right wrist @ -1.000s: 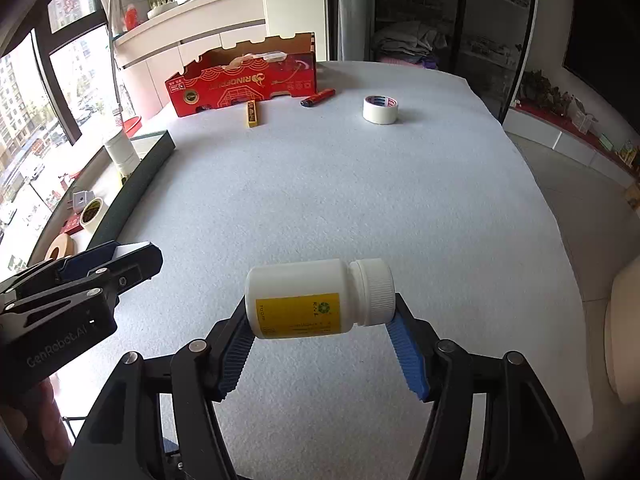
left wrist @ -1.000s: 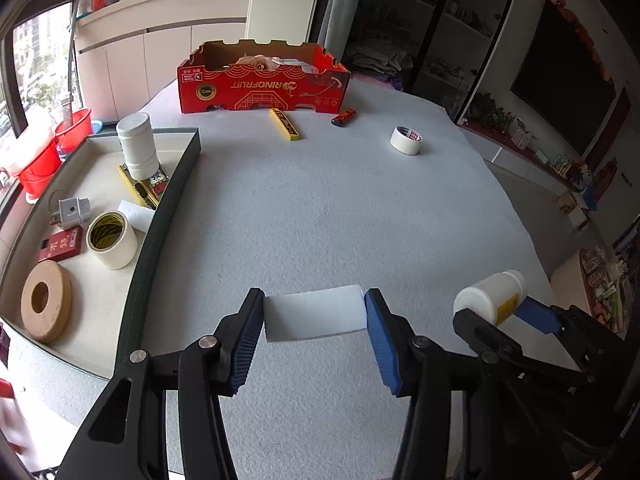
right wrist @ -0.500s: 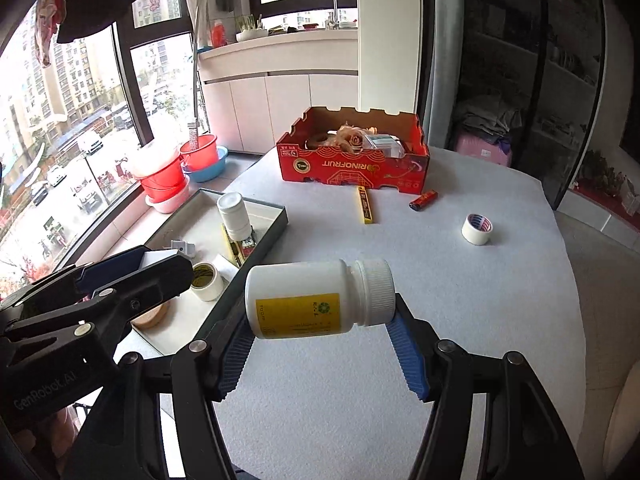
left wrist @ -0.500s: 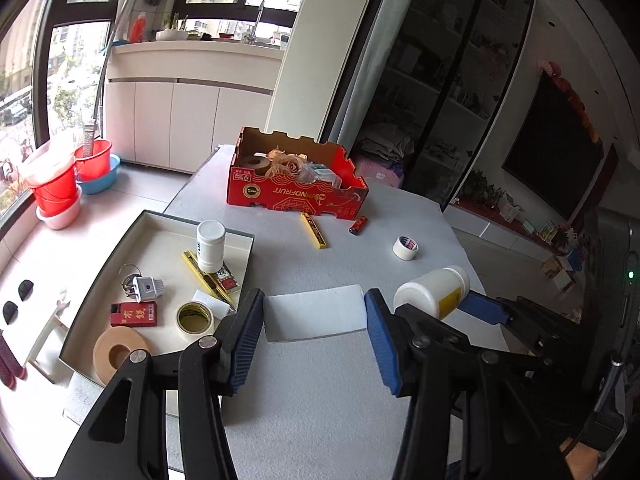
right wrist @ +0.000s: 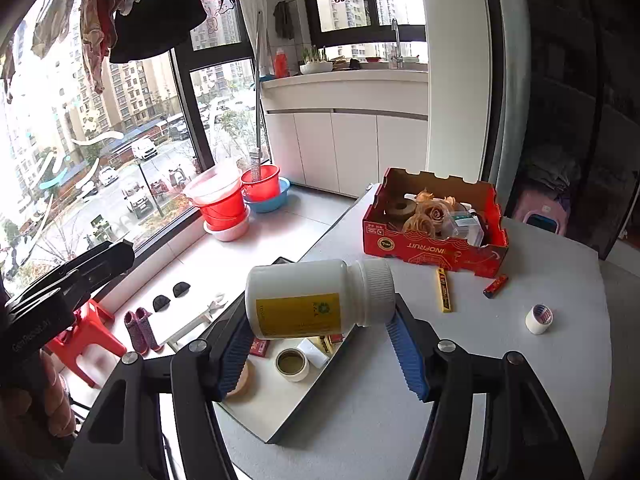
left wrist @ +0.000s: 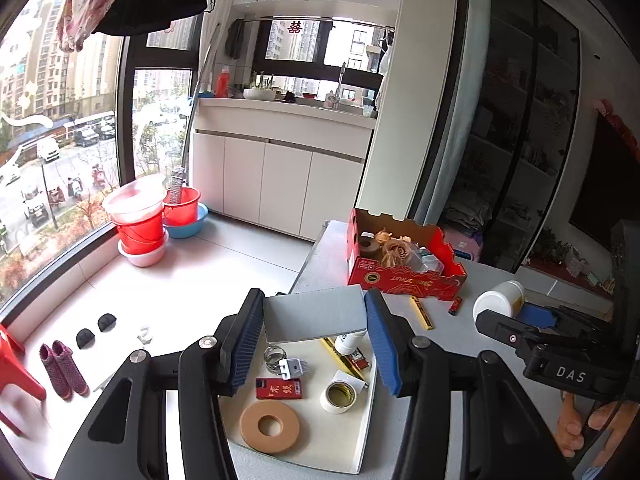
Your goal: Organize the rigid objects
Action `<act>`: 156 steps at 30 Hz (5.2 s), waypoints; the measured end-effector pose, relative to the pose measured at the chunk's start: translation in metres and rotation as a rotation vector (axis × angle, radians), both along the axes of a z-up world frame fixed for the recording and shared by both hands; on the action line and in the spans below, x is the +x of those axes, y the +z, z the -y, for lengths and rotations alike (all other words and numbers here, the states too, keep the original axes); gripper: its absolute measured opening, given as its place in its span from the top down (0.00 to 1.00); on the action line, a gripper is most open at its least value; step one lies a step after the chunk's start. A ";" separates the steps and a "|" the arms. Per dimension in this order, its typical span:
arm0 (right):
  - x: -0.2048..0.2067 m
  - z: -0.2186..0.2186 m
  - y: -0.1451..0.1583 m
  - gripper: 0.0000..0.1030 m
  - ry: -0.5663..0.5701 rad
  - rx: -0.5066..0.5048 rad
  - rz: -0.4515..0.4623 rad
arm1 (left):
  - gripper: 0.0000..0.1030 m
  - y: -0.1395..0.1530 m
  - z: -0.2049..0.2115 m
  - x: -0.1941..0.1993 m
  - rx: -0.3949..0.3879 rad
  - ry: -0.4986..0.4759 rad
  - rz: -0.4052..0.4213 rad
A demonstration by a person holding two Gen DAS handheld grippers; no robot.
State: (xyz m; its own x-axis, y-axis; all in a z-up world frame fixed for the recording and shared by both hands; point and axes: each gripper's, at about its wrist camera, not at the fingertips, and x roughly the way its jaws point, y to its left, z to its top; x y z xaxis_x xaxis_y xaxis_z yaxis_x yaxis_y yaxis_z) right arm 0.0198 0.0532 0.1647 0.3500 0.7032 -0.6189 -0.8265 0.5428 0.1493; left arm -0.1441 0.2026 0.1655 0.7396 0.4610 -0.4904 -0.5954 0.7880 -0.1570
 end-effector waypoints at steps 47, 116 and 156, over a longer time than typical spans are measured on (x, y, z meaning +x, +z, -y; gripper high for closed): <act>0.038 -0.130 -0.169 0.37 0.060 -0.309 -0.172 | 0.47 -0.207 -0.052 0.083 -0.224 0.111 -0.383; -0.013 -0.067 -0.133 0.01 0.121 -0.378 -0.234 | 0.00 -0.185 0.017 0.029 -0.310 0.170 -0.520; -0.026 -0.083 -0.135 0.01 0.158 -0.418 -0.202 | 0.00 -0.186 0.013 0.019 -0.333 0.189 -0.507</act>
State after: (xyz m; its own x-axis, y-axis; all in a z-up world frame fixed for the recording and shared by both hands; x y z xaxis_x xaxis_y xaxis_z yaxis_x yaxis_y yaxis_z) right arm -0.0060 0.1358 0.0293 0.1027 0.4148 -0.9041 -0.8806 0.4607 0.1113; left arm -0.1248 0.1895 -0.0209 0.2985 0.3233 -0.8980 -0.7844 0.6191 -0.0378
